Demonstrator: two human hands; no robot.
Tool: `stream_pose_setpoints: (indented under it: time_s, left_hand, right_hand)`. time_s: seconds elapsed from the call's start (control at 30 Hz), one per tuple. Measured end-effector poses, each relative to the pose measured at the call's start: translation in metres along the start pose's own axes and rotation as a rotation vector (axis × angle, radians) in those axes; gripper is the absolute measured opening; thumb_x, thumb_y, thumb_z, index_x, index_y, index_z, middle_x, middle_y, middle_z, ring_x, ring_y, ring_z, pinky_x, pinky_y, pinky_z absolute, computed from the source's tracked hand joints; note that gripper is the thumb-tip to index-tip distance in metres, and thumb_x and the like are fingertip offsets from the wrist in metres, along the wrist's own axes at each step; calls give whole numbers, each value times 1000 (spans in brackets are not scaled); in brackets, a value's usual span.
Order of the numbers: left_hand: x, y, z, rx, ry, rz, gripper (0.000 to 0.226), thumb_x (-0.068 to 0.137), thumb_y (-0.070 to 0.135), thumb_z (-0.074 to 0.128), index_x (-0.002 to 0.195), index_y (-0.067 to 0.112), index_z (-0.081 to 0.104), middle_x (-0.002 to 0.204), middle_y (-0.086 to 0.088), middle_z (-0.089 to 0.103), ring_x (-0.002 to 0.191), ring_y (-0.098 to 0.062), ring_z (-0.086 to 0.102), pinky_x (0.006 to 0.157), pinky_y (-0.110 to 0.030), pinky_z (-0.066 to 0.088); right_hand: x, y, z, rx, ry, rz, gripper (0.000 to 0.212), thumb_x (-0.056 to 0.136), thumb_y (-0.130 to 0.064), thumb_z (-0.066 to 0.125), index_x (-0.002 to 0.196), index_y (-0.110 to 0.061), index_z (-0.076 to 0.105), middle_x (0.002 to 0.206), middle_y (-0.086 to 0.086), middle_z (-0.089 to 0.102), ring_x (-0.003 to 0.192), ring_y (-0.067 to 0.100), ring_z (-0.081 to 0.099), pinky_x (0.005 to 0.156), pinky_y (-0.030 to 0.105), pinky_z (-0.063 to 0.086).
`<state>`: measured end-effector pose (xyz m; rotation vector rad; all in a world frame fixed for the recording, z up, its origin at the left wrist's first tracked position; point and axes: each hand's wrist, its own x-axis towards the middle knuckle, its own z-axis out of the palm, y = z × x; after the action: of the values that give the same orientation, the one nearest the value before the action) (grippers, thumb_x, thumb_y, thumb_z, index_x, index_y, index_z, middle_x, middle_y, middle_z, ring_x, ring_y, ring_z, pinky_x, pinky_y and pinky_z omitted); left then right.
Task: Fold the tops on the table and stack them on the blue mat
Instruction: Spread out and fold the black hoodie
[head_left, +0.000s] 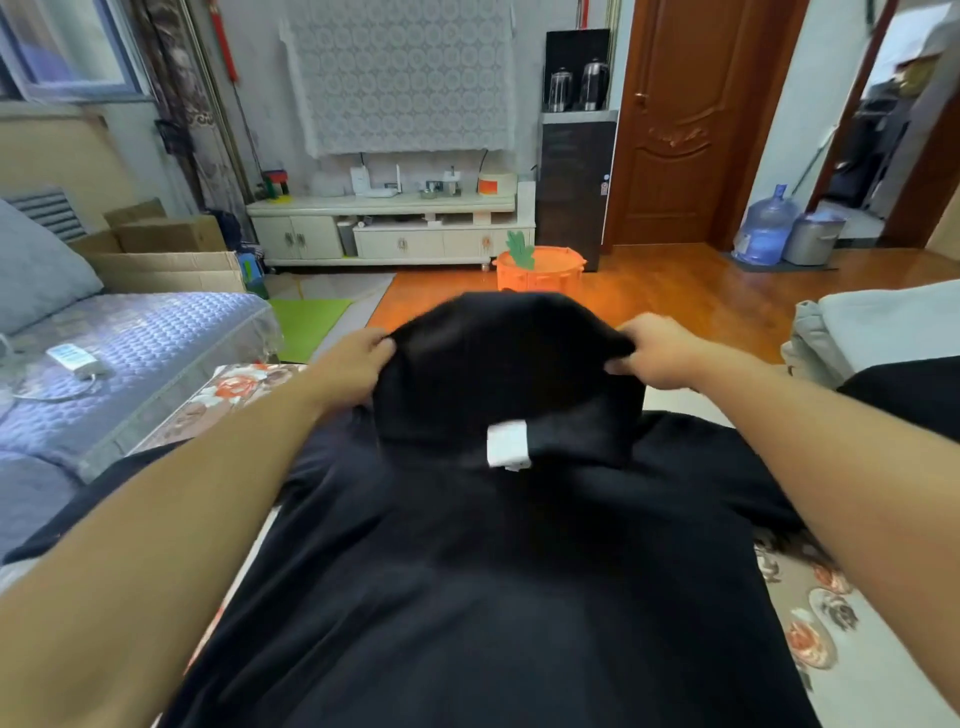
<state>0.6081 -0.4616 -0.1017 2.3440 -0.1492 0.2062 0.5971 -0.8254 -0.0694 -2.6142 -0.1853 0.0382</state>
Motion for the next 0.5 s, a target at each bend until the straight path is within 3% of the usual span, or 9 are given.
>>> stream_pose_setpoints:
  time_s: [0.1, 0.27, 0.33, 0.4, 0.5]
  left_hand:
    - [-2, -20, -2, 39, 21, -5, 28, 105, 30, 46, 98, 7, 59, 83, -11, 62, 76, -30, 56, 73, -44, 48]
    - [-6, -5, 4, -311, 153, -125, 25, 108, 23, 44, 89, 14, 56, 76, -5, 51, 68, -14, 45, 59, -28, 39]
    - [3, -13, 18, -196, 158, -212, 24, 106, 25, 46, 91, 12, 59, 83, -9, 57, 77, -19, 50, 66, -29, 42]
    - [-1, -28, 43, -55, 90, -405, 25, 105, 29, 45, 107, 10, 61, 99, -16, 59, 86, -21, 51, 75, -33, 43]
    - [-33, -41, 86, -286, -98, -752, 40, 105, 45, 41, 125, 12, 50, 106, -15, 57, 76, -27, 58, 70, -35, 48]
  right_hand:
    - [-5, 11, 9, 282, 56, -21, 14, 98, -13, 62, 91, -25, 65, 95, -3, 67, 92, 18, 63, 73, 31, 46]
    - [0, 6, 2, 696, 207, 3, 6, 99, -23, 63, 93, -21, 64, 88, 1, 68, 75, 14, 62, 60, 28, 47]
    - [13, 10, 21, 688, 229, 144, 10, 96, -29, 66, 93, -19, 64, 92, 4, 68, 78, 19, 62, 61, 28, 46]
    - [20, 27, 57, 488, 213, 325, 21, 93, -32, 69, 103, -14, 65, 106, 11, 68, 90, 27, 62, 73, 33, 49]
    - [5, 49, 106, 305, -28, 551, 64, 92, -40, 68, 143, -7, 47, 143, 16, 52, 124, 36, 53, 93, 42, 46]
